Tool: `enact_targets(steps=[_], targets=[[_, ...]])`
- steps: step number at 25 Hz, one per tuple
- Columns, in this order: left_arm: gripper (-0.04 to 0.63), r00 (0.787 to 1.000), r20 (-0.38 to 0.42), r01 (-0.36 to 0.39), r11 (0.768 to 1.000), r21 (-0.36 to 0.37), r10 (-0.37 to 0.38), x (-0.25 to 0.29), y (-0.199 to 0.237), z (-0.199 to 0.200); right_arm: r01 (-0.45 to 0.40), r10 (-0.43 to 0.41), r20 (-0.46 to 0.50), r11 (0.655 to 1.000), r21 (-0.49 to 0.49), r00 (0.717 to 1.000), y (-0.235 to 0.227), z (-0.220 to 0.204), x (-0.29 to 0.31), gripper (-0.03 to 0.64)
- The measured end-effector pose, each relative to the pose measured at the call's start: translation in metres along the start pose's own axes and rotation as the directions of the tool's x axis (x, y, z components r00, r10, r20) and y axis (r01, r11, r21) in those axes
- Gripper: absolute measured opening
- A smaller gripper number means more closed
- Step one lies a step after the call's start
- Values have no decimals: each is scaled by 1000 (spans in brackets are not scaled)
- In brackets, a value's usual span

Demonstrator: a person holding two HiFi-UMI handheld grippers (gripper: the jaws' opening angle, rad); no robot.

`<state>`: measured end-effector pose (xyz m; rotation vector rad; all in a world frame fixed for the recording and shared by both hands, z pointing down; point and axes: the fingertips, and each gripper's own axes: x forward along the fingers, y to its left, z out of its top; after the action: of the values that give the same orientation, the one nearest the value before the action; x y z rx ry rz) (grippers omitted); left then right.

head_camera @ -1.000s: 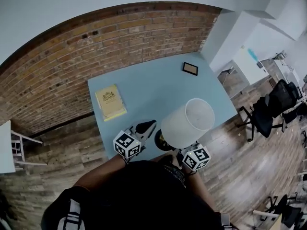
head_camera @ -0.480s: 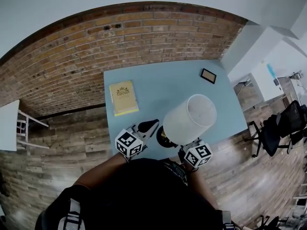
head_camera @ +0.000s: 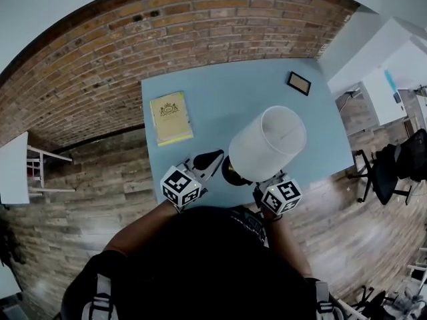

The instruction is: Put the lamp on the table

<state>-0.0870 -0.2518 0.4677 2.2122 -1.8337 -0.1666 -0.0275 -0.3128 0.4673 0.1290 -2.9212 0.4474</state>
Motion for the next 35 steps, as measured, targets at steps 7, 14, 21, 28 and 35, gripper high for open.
enact_targets(steps=[7,14,21,28,35], targets=[[9,999,-39,-35,999,-18,35,26,28,-6,-18,19,-44,1000,23,999,-39,-5,25,118],[9,991,-106,-84,994,-76,76,52,55,-38,-41,43,-107,999,24,993,-82,-19,50,118],[9,982,-150,-135,986,-100,119,85,86,-64,-56,60,-134,998,36,989,-132,-33,81,118],[9,977,-168,-148,984,-103,130,115,102,-78,-51,57,-163,998,40,985,-172,-46,99,118],[9,974,-168,-168,981,-97,150,137,113,-82,-54,59,-193,998,32,979,-200,-59,114,118]])
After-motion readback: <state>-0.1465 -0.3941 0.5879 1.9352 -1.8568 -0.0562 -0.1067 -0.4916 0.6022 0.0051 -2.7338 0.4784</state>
